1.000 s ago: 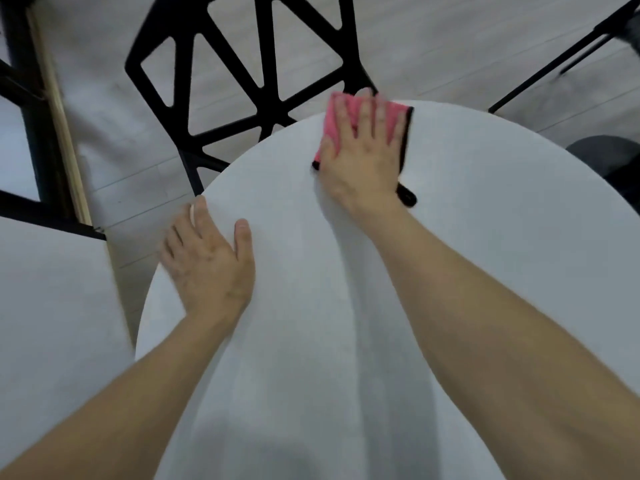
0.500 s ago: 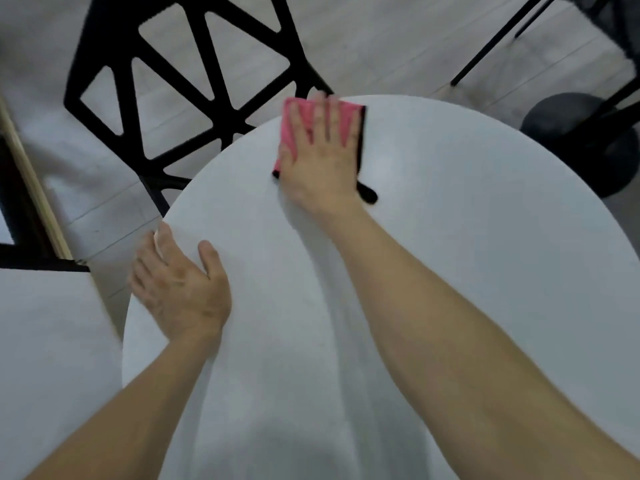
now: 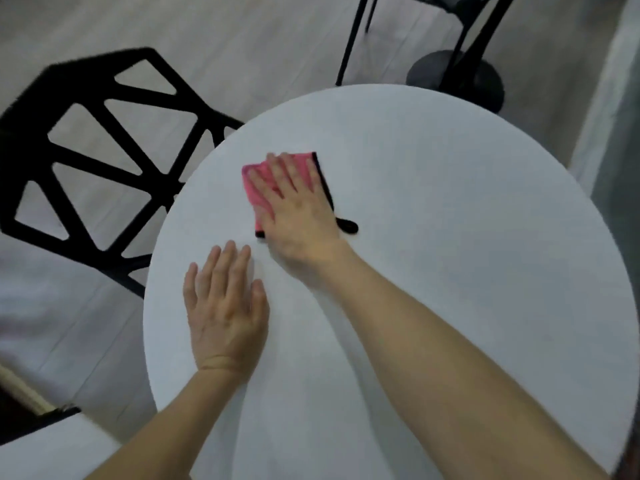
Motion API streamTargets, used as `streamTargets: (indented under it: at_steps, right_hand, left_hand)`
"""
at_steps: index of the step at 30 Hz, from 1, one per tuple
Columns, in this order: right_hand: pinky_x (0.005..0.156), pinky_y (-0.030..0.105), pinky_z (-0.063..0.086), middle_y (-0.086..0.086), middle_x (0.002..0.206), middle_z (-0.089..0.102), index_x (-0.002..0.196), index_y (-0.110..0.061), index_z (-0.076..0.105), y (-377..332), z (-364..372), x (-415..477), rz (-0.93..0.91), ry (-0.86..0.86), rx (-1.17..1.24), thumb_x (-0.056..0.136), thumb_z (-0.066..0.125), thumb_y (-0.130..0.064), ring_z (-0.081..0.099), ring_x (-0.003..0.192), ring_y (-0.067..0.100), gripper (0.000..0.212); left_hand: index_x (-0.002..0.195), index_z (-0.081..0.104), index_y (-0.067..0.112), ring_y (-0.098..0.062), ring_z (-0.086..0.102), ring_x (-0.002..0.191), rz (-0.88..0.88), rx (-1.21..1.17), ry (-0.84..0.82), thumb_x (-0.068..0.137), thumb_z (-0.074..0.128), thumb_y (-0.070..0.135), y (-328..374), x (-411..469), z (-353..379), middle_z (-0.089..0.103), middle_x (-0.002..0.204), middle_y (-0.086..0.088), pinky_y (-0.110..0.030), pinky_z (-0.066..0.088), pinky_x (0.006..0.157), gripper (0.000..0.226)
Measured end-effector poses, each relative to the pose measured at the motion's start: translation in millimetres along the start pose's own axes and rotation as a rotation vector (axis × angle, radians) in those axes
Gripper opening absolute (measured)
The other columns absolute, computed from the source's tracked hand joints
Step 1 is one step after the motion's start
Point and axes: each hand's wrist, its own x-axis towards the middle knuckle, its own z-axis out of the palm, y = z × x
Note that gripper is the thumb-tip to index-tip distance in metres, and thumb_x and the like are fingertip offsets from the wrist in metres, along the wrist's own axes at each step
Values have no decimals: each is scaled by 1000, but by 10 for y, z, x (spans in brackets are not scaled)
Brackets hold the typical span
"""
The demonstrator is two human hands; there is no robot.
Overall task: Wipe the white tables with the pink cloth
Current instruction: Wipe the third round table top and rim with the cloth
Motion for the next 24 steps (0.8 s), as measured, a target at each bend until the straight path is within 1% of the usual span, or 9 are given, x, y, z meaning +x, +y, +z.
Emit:
streamTargets:
  at_steps: [2,4,8,11,12,16,18,21,24]
  right_hand:
    - [134,51,-7,1,181,10,172,-36,18,-2,-28,-381,-217,-62,24,112,21,-53,2,168,22,62]
    - [135,47,-6,-4,181,11,171,-38,18,449,-106,-705,-212,-51,37,110,23,-59,4,168,18,65]
    - [135,50,1,2,181,15,173,-35,16,1630,-248,-1321,462,85,-43,107,23,-61,9,168,23,71]
    - [133,61,2,13,180,13,173,-28,16,1447,-208,-1253,816,169,-41,108,23,-54,8,167,33,70]
    - [132,63,1,16,180,14,173,-26,18,1157,-157,-1170,776,180,-30,109,24,-51,10,167,35,69]
    - [133,58,1,8,181,12,173,-29,20,314,-8,-1347,221,62,13,112,21,-48,6,168,29,63]
    - [134,54,5,2,180,16,172,-32,25,578,3,-1794,210,117,35,113,27,-50,9,168,24,62]
    - [134,54,9,4,179,22,171,-31,27,1272,-44,-2580,585,197,3,111,35,-52,16,166,25,64]
    - [132,62,9,13,180,16,173,-28,18,1411,-106,-2782,984,253,-24,112,26,-51,12,167,33,66]
  left_hand:
    - [160,51,12,-26,34,161,145,-19,-48,107,44,38,-6,-12,-32,45,169,-7,-58,25,130,59]
    - [157,55,9,-30,37,160,317,-32,-85,104,49,40,-11,-33,-35,47,168,-9,-59,29,127,61]
    - [158,55,11,-31,34,161,527,-18,-143,100,54,44,-13,-37,-48,43,171,-10,-61,30,127,66]
    - [159,54,13,-31,34,161,533,26,-144,101,53,45,-28,5,-43,42,171,-10,-60,29,127,66]
    - [158,55,13,-32,36,160,534,32,-139,101,53,44,-32,11,-45,43,170,-10,-61,30,126,65]
    - [156,56,12,-35,39,158,558,47,-112,101,53,41,-37,40,-56,45,168,-11,-61,30,125,62]
    - [156,55,12,-36,38,157,565,65,-124,102,51,41,-42,25,-55,44,168,-12,-60,29,126,61]
    - [155,55,11,-37,39,156,554,73,-128,102,48,41,-12,4,-67,45,167,-12,-59,29,126,61]
    - [151,57,11,-38,41,154,553,59,-115,101,50,39,-17,28,-41,47,164,-13,-59,30,124,58]
